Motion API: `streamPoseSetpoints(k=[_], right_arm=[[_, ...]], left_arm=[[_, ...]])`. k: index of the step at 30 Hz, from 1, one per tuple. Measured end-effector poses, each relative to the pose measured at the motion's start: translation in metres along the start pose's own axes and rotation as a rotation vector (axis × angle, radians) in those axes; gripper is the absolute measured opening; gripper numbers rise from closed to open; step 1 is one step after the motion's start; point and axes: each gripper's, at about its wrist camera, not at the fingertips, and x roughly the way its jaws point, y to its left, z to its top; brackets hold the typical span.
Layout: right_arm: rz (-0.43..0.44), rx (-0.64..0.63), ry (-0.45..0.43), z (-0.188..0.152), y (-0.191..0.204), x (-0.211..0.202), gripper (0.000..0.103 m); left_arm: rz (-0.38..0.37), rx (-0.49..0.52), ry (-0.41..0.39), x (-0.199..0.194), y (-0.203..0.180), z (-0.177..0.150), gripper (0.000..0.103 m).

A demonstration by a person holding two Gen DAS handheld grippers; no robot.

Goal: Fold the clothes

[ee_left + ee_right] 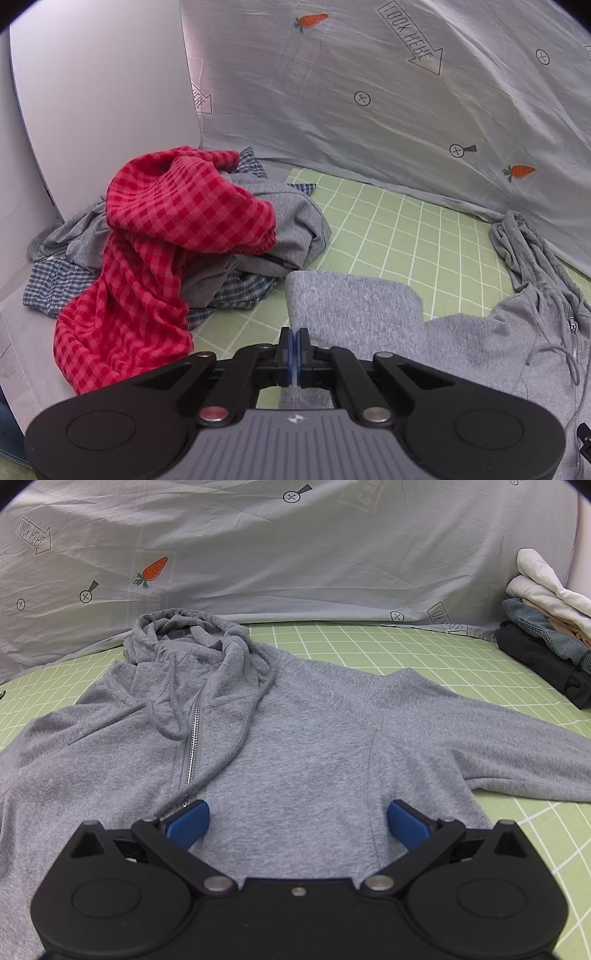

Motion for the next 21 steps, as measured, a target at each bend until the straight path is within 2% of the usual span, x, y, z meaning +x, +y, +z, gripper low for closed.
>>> streamPoseSetpoints(k=[4, 8, 12, 14, 15, 17, 18, 19, 21], right_arm=[[0.001, -0.001, 0.0, 0.0, -0.001, 0.0, 0.103], [0.001, -0.001, 0.0, 0.0, -0.001, 0.0, 0.103], [0.001, -0.001, 0.0, 0.0, 0.0, 0.0, 0.103], [0.001, -0.001, 0.0, 0.0, 0.0, 0.0, 0.103], [0.001, -0.001, 0.0, 0.0, 0.0, 0.0, 0.103], [0.001, -0.001, 0.0, 0.0, 0.0, 0.0, 0.103], [0.001, 0.0, 0.0, 0.0, 0.0, 0.0, 0.103], [0.001, 0.0, 0.0, 0.0, 0.0, 0.0, 0.103], [0.001, 0.0, 0.0, 0.0, 0.0, 0.0, 0.103]], left_arm=[[-0.138, 0.0, 0.003, 0.001, -0.028, 0.003, 0.002], [-0.278, 0.111, 0.072, 0.02, -0.082, -0.016, 0.002], [-0.328, 0.332, 0.151, 0.047, -0.134, -0.056, 0.003], [-0.297, 0.418, 0.197, 0.056, -0.147, -0.072, 0.005], [-0.292, 0.425, 0.206, 0.057, -0.147, -0.074, 0.007], [-0.32, 0.368, 0.207, 0.052, -0.133, -0.071, 0.011], [-0.322, 0.33, 0.205, 0.049, -0.123, -0.067, 0.02], [-0.322, 0.292, 0.203, 0.046, -0.114, -0.062, 0.024], [-0.259, 0.235, 0.185, 0.042, -0.094, -0.052, 0.032]])
